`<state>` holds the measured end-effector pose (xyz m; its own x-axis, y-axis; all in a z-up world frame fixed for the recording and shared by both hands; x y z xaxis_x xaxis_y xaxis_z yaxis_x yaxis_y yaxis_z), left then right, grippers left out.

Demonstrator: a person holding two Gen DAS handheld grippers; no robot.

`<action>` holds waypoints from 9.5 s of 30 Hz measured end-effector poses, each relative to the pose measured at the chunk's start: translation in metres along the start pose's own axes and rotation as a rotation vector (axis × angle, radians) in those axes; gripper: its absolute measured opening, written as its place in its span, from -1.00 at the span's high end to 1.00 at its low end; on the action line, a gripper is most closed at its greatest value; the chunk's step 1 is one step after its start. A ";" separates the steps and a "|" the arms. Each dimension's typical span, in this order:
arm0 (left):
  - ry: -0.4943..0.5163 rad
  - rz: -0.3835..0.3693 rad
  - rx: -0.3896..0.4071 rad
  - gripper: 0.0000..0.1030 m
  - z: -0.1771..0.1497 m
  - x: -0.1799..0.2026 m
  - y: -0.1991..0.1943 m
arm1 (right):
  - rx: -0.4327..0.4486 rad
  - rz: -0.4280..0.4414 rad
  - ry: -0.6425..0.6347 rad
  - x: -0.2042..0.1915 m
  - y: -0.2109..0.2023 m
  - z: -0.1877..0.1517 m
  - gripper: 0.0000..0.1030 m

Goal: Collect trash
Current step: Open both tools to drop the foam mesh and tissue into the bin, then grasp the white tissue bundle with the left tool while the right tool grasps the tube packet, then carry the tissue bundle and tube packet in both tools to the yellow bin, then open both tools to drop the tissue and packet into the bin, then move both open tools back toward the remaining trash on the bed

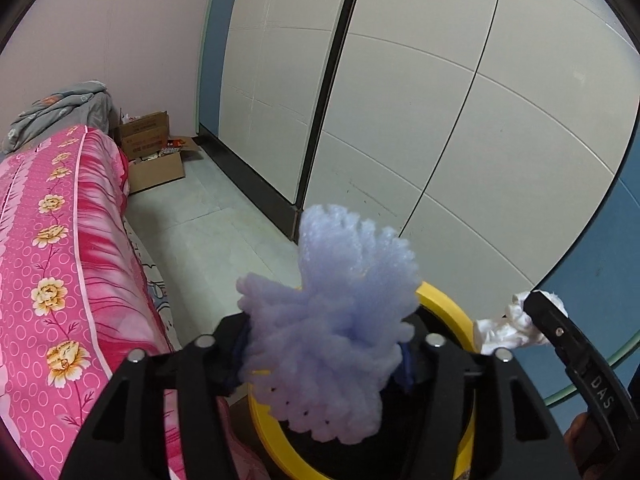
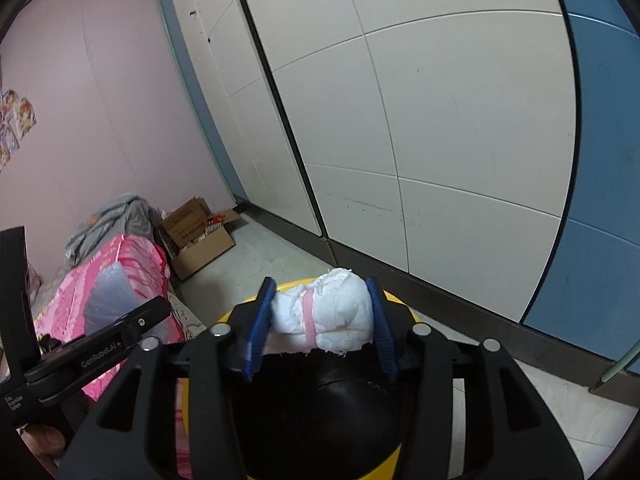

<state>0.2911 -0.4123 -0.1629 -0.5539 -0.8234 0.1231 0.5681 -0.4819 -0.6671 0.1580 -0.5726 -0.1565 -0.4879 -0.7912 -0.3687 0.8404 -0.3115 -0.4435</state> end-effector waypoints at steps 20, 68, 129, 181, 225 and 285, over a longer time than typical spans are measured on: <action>-0.075 0.044 0.081 -0.67 0.022 -0.023 -0.050 | 0.072 0.045 0.018 -0.010 -0.050 0.021 -0.21; -0.370 0.647 0.151 -0.79 -0.100 -0.373 -0.298 | -0.473 0.751 -0.404 -0.345 -0.136 -0.159 -0.50; -0.520 0.553 0.089 0.47 -0.150 -0.453 -0.256 | -0.527 0.711 -0.686 -0.397 -0.103 -0.246 0.62; -0.169 0.304 0.419 0.47 0.053 -0.167 -0.347 | 0.186 0.422 -0.229 -0.222 -0.176 0.103 0.62; 0.025 0.090 -0.051 0.46 0.009 -0.016 -0.009 | 0.063 -0.104 -0.132 -0.001 0.001 0.017 0.61; -0.223 0.434 0.243 -0.69 -0.055 -0.232 -0.300 | -0.088 0.523 -0.373 -0.297 -0.049 0.010 -0.64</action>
<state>0.2153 -0.0604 -0.0315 -0.1102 -0.9929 0.0447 0.8549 -0.1176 -0.5053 0.2644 -0.3279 -0.0173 0.1087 -0.9613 -0.2530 0.9146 0.1964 -0.3534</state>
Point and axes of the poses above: each gripper's, at about its wrist camera, not at the fingertips, and y roughly the way its jaws point, x to its right, z to its top, the point moved 5 cm from there along y, roughly the way its jaws point, and after that the axes turned 8 degrees about z, right-handed, at the moved point
